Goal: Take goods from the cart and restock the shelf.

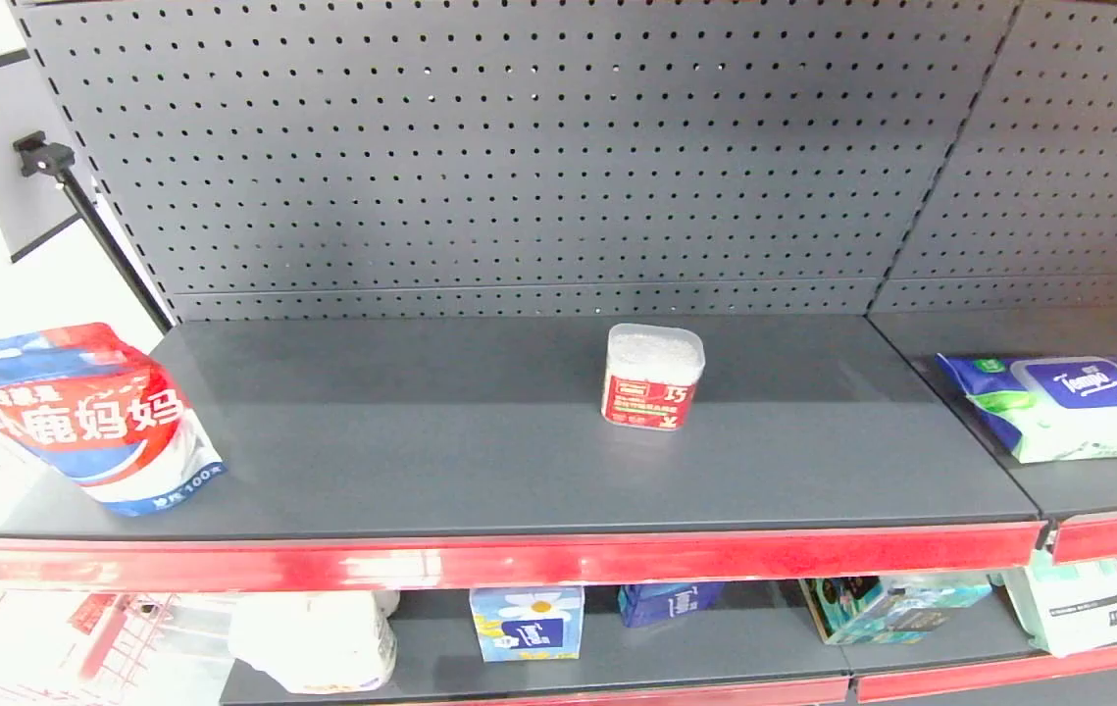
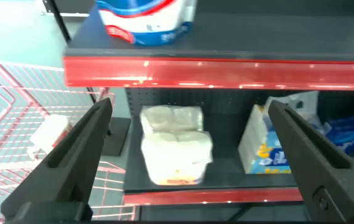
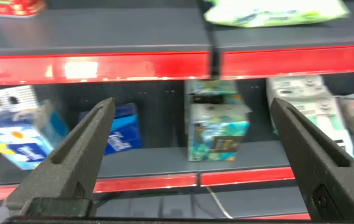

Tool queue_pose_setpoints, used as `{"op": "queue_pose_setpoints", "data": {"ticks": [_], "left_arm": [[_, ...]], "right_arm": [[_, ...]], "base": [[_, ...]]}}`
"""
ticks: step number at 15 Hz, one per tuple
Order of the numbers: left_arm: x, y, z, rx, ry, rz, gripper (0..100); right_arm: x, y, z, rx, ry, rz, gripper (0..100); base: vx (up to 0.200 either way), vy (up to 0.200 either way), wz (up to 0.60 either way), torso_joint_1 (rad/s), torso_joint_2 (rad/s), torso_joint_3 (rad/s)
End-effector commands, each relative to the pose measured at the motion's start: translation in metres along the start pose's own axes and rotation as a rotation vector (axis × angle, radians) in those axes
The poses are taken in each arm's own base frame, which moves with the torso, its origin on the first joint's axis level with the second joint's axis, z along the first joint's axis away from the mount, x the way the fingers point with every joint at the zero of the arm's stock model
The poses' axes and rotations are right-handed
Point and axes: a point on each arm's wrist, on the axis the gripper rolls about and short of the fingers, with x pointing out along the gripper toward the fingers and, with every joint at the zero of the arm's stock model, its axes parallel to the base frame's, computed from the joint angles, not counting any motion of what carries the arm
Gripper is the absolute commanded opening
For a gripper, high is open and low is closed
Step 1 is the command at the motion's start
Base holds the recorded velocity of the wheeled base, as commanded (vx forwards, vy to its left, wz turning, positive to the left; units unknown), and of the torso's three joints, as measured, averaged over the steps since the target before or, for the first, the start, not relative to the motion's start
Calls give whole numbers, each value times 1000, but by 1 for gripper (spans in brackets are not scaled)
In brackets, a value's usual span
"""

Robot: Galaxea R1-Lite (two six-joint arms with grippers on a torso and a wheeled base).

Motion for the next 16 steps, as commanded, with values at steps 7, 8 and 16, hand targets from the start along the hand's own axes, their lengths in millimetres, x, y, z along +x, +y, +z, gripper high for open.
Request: {"op": "queue_pose_setpoints", "data": {"ticks": [7, 8, 16], "left_arm": [[0, 0, 0, -1, 0, 2, 100], [0, 0, 0, -1, 0, 2, 100], [0, 0, 0, -1, 2, 0, 100]], "right_arm": [[0, 0, 0, -2, 0, 2, 100], [0, 0, 0, -2, 0, 0, 100], [0, 0, 0, -2, 0, 2, 100]], "base": [[0, 200, 0, 0, 2, 1], [0, 200, 0, 2, -2, -2], [0, 200, 0, 4, 2, 2]]}}
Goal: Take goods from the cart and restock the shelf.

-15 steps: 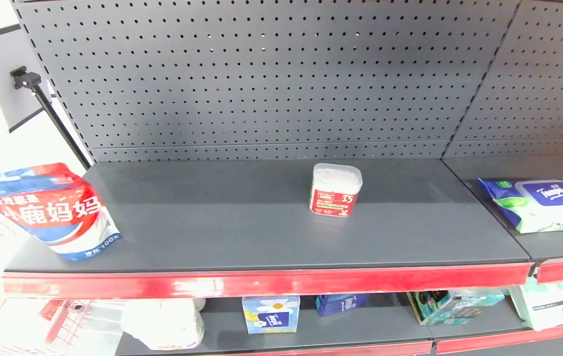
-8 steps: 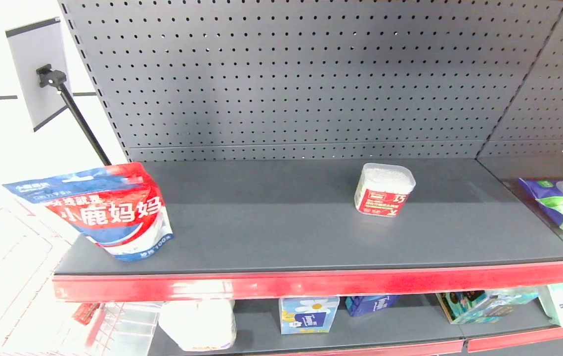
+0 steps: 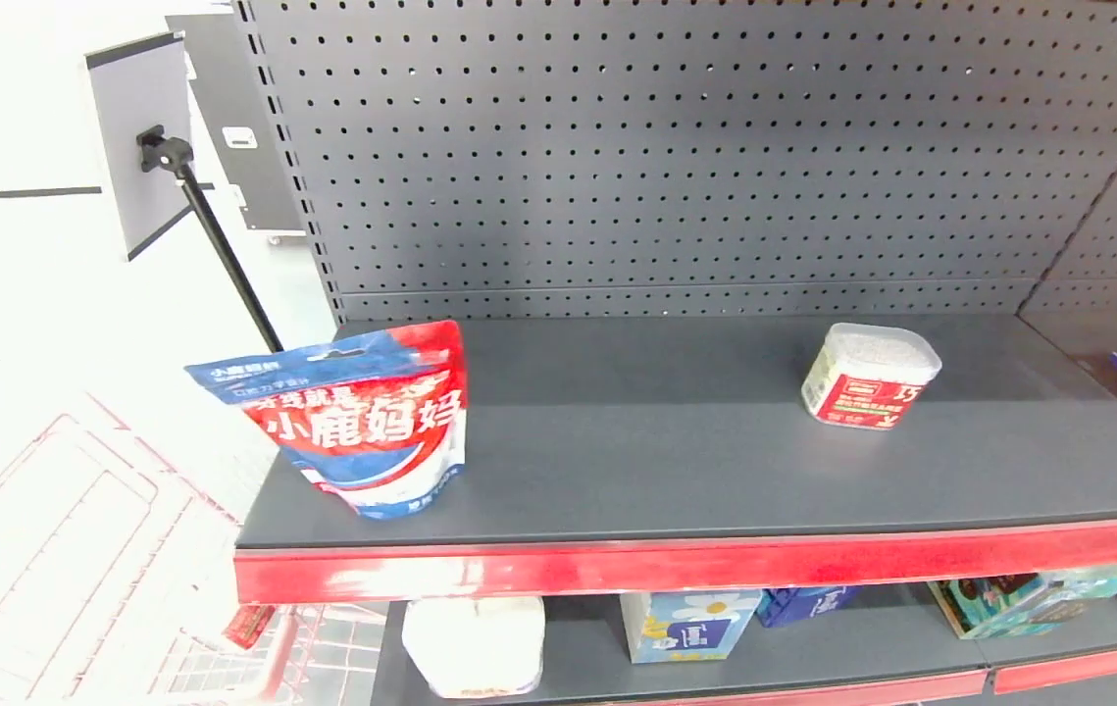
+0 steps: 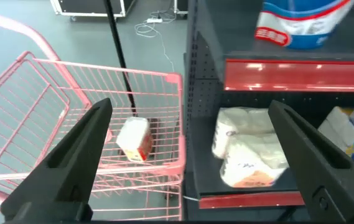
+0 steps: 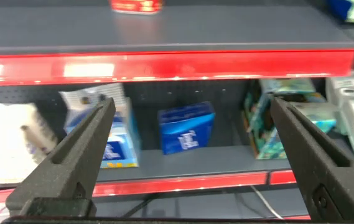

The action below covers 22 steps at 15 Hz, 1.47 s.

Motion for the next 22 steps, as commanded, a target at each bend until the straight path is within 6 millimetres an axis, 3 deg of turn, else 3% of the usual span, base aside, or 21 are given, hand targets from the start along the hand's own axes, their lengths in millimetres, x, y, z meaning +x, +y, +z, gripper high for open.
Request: {"op": "queue_pose_setpoints", "data": {"ticks": [1, 22], "left_arm": [[0, 0, 0, 0, -1, 0, 100], [0, 0, 0, 0, 1, 0, 100]], "right_arm": [[0, 0, 0, 0, 0, 0, 100], [0, 0, 0, 0, 0, 0, 100]], "base": [[0, 200, 0, 2, 2, 7], [0, 200, 0, 2, 3, 3]]}}
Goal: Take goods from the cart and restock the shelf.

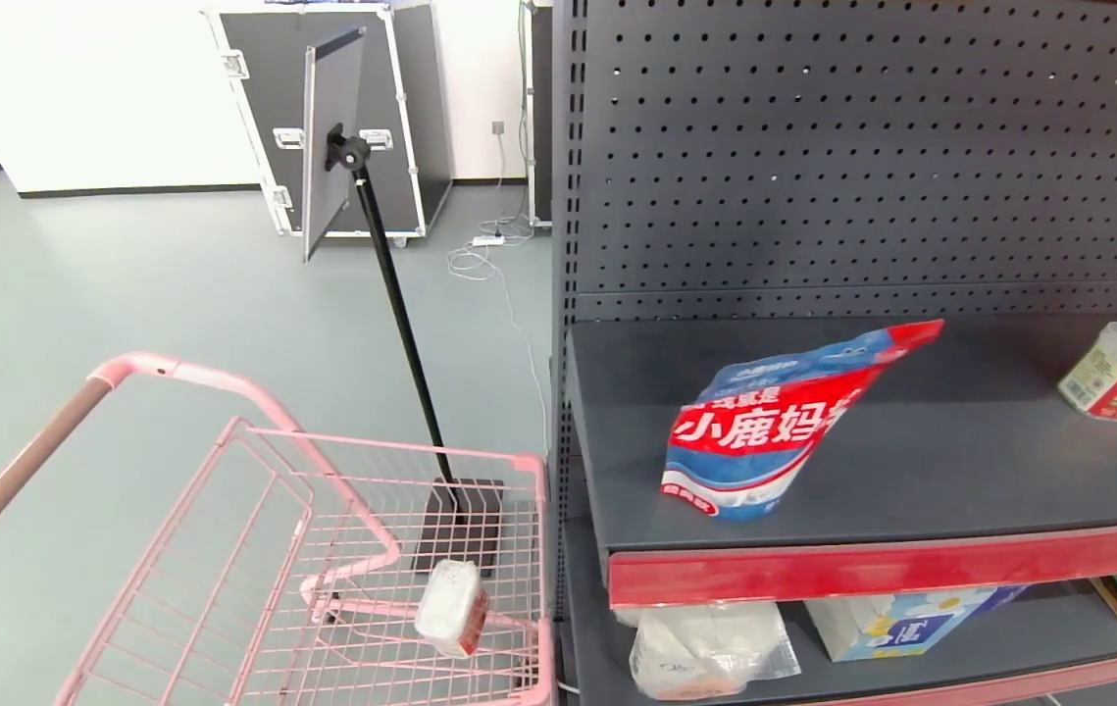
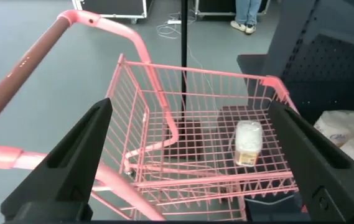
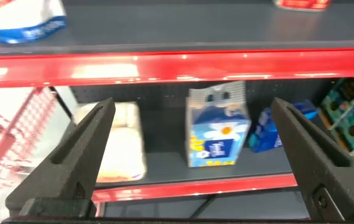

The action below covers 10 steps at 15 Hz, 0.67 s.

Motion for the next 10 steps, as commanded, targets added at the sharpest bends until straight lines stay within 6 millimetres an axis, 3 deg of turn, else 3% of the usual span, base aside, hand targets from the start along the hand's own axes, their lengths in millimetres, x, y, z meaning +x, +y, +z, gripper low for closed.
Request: {"op": "queue_pose_setpoints", "data": {"ticks": [1, 8, 10], "left_arm": [[0, 0, 0, 0, 2, 0, 100], [0, 0, 0, 0, 0, 2, 100], [0, 0, 0, 0, 0, 0, 100]], "right_arm": [[0, 0, 0, 0, 1, 0, 100], [0, 0, 0, 3, 1, -2, 100], [0, 0, 0, 3, 1, -2, 100]], "base": [[0, 200, 0, -2, 12, 7], [0, 0, 0, 0, 0, 0], [0, 0, 0, -122, 295, 171]]}}
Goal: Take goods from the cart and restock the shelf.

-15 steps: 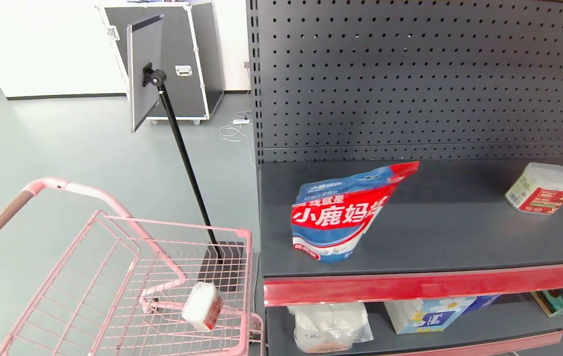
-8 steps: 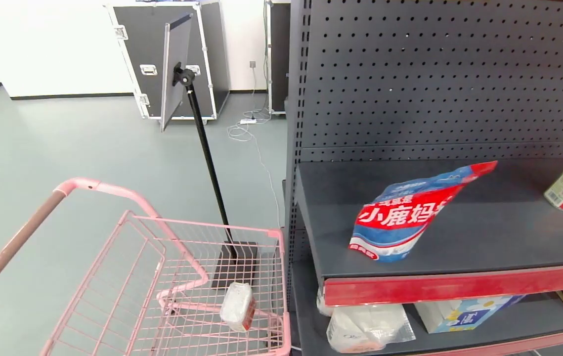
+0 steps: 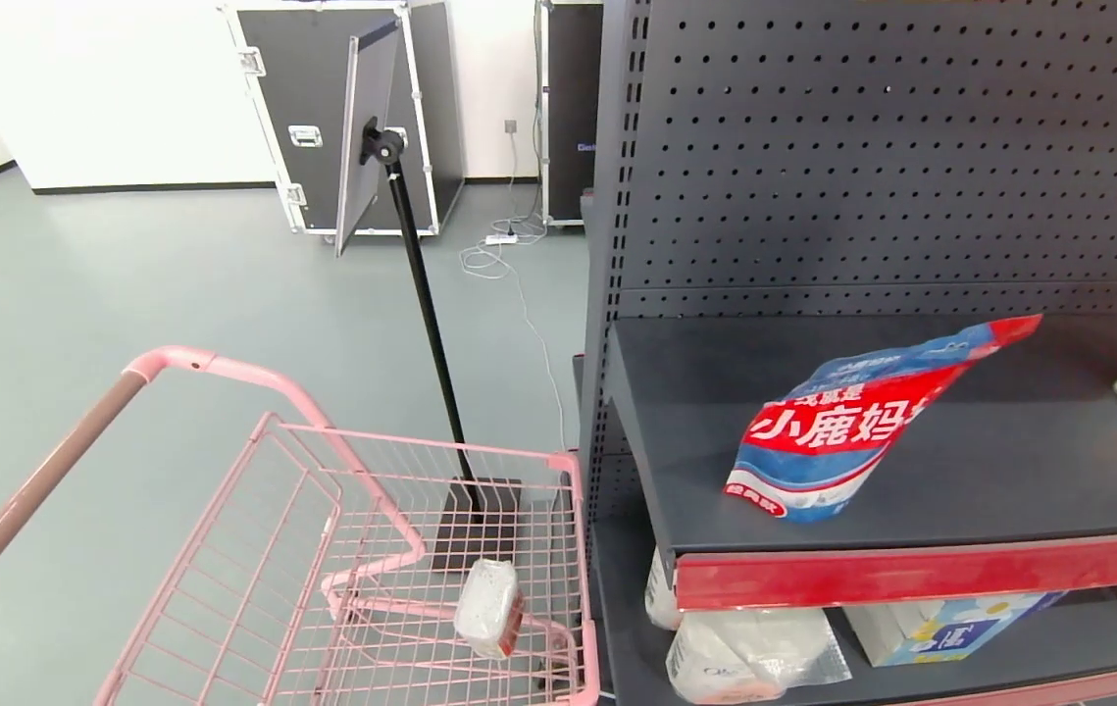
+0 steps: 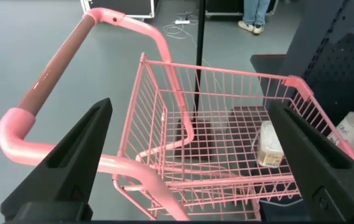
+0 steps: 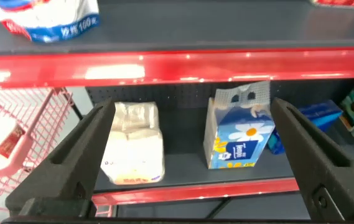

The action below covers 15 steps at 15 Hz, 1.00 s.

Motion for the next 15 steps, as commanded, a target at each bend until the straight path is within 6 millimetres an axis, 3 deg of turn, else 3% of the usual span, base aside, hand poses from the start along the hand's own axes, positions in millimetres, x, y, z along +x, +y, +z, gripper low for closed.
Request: {"op": "queue_pose_setpoints", "data": {"ticks": [1, 7, 15], "left_arm": [[0, 0, 0, -1, 0, 1, 100], [0, 0, 0, -1, 2, 0, 100], [0, 0, 0, 1, 2, 0, 100]], "right_arm": [[0, 0, 0, 0, 1, 0, 100], [0, 0, 0, 3, 1, 0, 100], [0, 0, 0, 2, 1, -2, 100]], "base": [[0, 0, 0, -119, 354, 207], [0, 0, 0, -146, 388, 238], [0, 0, 0, -174, 531, 357]]}}
